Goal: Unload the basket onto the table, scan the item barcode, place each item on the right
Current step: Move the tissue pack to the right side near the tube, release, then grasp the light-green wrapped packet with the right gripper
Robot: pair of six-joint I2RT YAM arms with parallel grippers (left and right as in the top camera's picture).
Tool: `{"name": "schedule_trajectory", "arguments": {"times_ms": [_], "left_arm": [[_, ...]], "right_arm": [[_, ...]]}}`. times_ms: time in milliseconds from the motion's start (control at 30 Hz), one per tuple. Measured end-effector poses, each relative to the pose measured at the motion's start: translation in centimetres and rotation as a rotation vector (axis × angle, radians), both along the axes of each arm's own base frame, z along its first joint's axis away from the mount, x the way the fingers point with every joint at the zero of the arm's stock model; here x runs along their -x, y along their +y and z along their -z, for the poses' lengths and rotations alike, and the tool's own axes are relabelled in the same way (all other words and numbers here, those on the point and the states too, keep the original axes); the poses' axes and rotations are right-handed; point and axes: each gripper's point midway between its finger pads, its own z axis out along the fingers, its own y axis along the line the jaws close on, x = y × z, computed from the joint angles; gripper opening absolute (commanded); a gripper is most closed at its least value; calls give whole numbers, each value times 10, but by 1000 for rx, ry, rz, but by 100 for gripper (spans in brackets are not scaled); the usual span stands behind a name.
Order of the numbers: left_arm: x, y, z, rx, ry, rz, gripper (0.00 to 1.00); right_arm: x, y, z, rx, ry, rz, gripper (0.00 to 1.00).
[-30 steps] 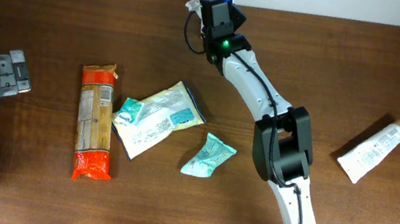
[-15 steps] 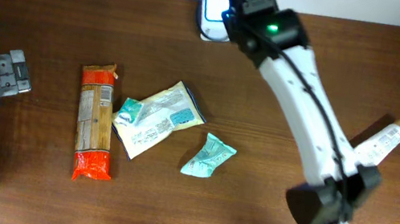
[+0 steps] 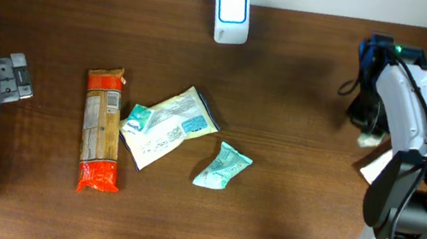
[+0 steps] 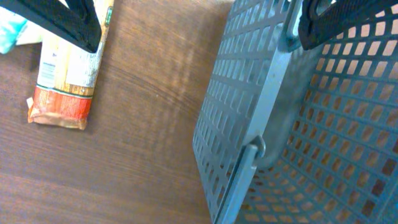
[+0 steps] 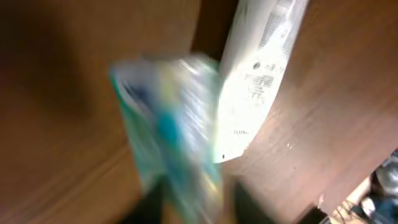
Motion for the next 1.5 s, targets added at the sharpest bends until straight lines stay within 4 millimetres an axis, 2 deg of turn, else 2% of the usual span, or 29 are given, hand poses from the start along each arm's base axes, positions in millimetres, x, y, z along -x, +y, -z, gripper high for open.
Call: {"name": "schedule_trajectory", "arguments": {"times_ms": [67, 167, 267, 300, 333, 367, 433, 467, 533, 633, 733, 767, 933, 1133, 1167, 1200, 1233, 1333, 1400, 1500], "left_arm": [[0, 0, 0, 0, -1, -1, 99], [0, 0, 0, 0, -2, -1, 99], [0, 0, 0, 0, 0, -1, 99], [0, 0, 0, 0, -1, 0, 99], [0, 0, 0, -1, -1, -1, 99], [0, 0, 0, 0, -1, -1, 99], [0, 0, 0, 0, -1, 0, 99], [0, 0, 0, 0, -1, 0, 99], [0, 0, 0, 0, -2, -1, 99], [0, 0, 0, 0, -1, 0, 99], [0, 0, 0, 0, -1, 0, 99], [0, 0, 0, 0, -1, 0, 99], [0, 0, 0, 0, -1, 0, 99], [0, 0, 0, 0, 0, -1, 99], [0, 0, 0, 0, 1, 0, 99], [0, 0, 0, 0, 1, 0, 99], [0, 0, 0, 1, 2, 0, 99], [0, 0, 0, 1, 1, -1, 99], [0, 0, 0, 1, 2, 0, 99], [0, 0, 0, 1, 2, -1, 99]], "right_arm": [[13, -1, 13, -51, 60, -16, 83], [12, 14, 12, -152, 87, -113, 85], [-16, 67, -11, -406, 7, -348, 85], [-27, 96, -21, -515, -46, -452, 85], [-34, 115, -26, -579, -82, -521, 88], [-39, 145, -32, -664, -115, -623, 90], [-38, 176, -35, -727, -125, -731, 94], [-31, 208, -37, -774, -115, -844, 94], [-16, 244, -36, -820, -80, -969, 95], [6, 275, -19, -860, 4, -1100, 94], [23, 291, 8, -909, 101, -1159, 94], [35, 299, 28, -959, 168, -1186, 93], [53, 306, 69, -1041, 292, -1196, 86], [72, 311, 73, -1150, 328, -1207, 74], [74, 312, 74, -1159, 331, -1205, 66], [76, 312, 75, -1168, 328, -1208, 50], [77, 313, 77, -1176, 325, -1199, 40], [81, 312, 86, -1180, 334, -1197, 15], [83, 312, 86, -1193, 339, -1190, 6], [85, 315, 84, -1214, 337, -1174, 4]]}}
